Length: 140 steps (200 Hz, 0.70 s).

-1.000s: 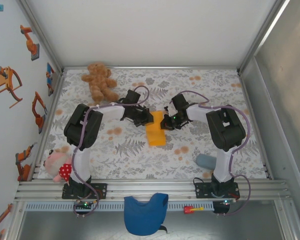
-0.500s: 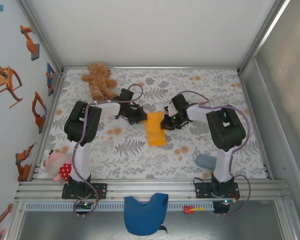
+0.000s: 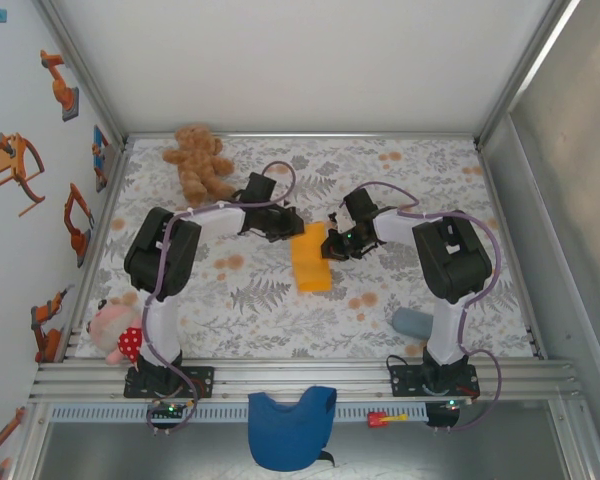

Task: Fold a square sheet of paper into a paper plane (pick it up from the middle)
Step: First fold the square sheet of paper in half at the center of the table.

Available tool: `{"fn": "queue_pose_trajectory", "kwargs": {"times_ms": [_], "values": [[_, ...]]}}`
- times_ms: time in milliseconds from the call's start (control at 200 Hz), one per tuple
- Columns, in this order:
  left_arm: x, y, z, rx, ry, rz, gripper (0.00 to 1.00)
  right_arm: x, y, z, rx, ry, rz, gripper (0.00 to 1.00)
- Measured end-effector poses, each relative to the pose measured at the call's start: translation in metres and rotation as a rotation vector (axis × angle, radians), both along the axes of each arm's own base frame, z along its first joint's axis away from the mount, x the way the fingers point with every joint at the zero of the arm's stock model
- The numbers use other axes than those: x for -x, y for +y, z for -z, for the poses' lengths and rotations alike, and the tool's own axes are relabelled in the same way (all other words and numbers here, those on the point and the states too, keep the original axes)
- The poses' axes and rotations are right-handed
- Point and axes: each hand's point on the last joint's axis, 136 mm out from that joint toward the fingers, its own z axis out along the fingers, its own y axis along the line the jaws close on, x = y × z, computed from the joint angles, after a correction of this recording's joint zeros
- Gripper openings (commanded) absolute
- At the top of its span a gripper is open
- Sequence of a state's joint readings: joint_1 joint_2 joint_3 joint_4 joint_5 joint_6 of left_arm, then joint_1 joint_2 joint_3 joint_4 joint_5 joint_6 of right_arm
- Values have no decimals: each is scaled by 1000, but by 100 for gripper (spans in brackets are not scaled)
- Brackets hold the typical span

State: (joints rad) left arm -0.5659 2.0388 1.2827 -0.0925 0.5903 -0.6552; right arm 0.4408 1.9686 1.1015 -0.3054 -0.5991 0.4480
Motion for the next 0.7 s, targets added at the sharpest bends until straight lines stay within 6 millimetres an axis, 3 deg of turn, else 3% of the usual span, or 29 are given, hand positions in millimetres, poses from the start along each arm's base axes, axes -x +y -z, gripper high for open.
{"fn": "queue_pose_trajectory", "kwargs": {"times_ms": [170,471,701], "values": [[-3,4,32,-47,43,-21,8,0,0,0,0,0,0,5],[-20,16,33,-78,-7,-52,8,0,1,1,-10,2,5,5],[-53,39,31,-102,-46,-102,8,0,1,1,-13,-1,4,5]]}}
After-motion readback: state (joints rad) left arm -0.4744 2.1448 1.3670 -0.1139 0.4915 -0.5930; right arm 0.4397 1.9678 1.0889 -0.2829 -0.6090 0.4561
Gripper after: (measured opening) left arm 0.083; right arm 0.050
